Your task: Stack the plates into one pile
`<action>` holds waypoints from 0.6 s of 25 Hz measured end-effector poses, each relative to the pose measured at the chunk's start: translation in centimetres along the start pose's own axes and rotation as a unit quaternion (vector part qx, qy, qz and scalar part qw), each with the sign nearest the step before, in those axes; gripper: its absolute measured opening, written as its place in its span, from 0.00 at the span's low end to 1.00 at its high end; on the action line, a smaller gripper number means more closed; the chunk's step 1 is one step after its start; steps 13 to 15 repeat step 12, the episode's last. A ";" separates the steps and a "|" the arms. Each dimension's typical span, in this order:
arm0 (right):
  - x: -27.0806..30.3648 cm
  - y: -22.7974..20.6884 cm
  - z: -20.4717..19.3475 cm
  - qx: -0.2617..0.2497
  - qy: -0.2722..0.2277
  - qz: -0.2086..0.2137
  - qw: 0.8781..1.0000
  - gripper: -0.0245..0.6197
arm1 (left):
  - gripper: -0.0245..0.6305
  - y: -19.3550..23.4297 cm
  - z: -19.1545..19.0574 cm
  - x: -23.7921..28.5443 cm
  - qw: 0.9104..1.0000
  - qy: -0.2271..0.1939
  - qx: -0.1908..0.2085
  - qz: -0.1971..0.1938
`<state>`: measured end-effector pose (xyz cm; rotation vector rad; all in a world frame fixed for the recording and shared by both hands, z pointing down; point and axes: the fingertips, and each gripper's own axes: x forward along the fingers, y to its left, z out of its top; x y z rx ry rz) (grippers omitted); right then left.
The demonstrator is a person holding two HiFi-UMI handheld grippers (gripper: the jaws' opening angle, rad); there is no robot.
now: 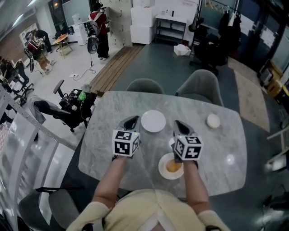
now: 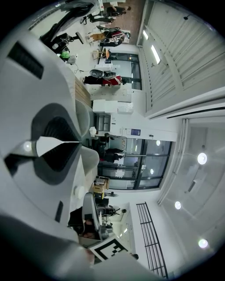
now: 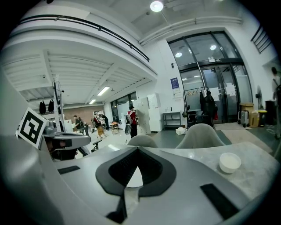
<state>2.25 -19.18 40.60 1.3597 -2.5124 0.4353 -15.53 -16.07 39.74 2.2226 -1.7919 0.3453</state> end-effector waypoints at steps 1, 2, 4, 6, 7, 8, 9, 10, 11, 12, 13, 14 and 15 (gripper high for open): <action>-0.1 0.0 0.0 -0.001 0.001 -0.002 1.000 0.04 | 0.06 0.0 0.0 -0.1 1.000 -0.001 0.000 -0.001; -0.1 -0.1 0.0 -0.001 0.001 -0.003 1.000 0.04 | 0.06 0.0 0.1 -0.1 1.000 -0.002 0.000 -0.002; 0.1 -0.1 0.2 -0.001 0.000 -0.003 1.000 0.04 | 0.06 0.2 0.4 0.0 1.000 -0.004 0.001 -0.001; 0.2 -0.1 0.1 0.001 0.000 -0.001 1.000 0.04 | 0.06 0.2 0.4 0.1 1.000 -0.004 0.000 -0.001; 0.3 -0.1 0.0 0.002 0.000 0.000 1.000 0.04 | 0.06 0.2 0.2 0.2 1.000 -0.004 -0.001 -0.001; 0.3 -0.1 -0.2 0.002 0.000 0.000 1.000 0.04 | 0.06 0.2 0.1 0.2 1.000 -0.004 -0.002 -0.003; 0.3 -0.1 -0.3 0.002 0.000 0.000 1.000 0.04 | 0.06 0.1 0.0 0.3 1.000 -0.004 -0.003 -0.004; 0.4 -0.1 -0.3 0.001 -0.001 0.000 1.000 0.04 | 0.06 0.1 -0.1 0.3 1.000 -0.005 -0.002 -0.006; 0.4 -0.1 -0.4 0.001 -0.002 -0.001 1.000 0.04 | 0.06 0.0 -0.1 0.4 1.000 -0.006 -0.001 -0.007; 0.4 -0.1 -0.4 0.001 -0.003 -0.001 1.000 0.04 | 0.06 0.0 -0.1 0.4 1.000 -0.007 0.000 -0.009; 0.4 -0.1 -0.4 0.001 -0.003 -0.001 1.000 0.04 | 0.06 0.0 -0.1 0.4 1.000 -0.007 0.000 -0.009; 0.4 -0.1 -0.4 0.001 -0.003 -0.001 1.000 0.04 | 0.06 0.0 -0.1 0.4 1.000 -0.007 0.000 -0.009; 0.4 -0.1 -0.4 0.001 -0.003 -0.001 1.000 0.04 | 0.06 0.0 -0.1 0.4 1.000 -0.007 0.000 -0.009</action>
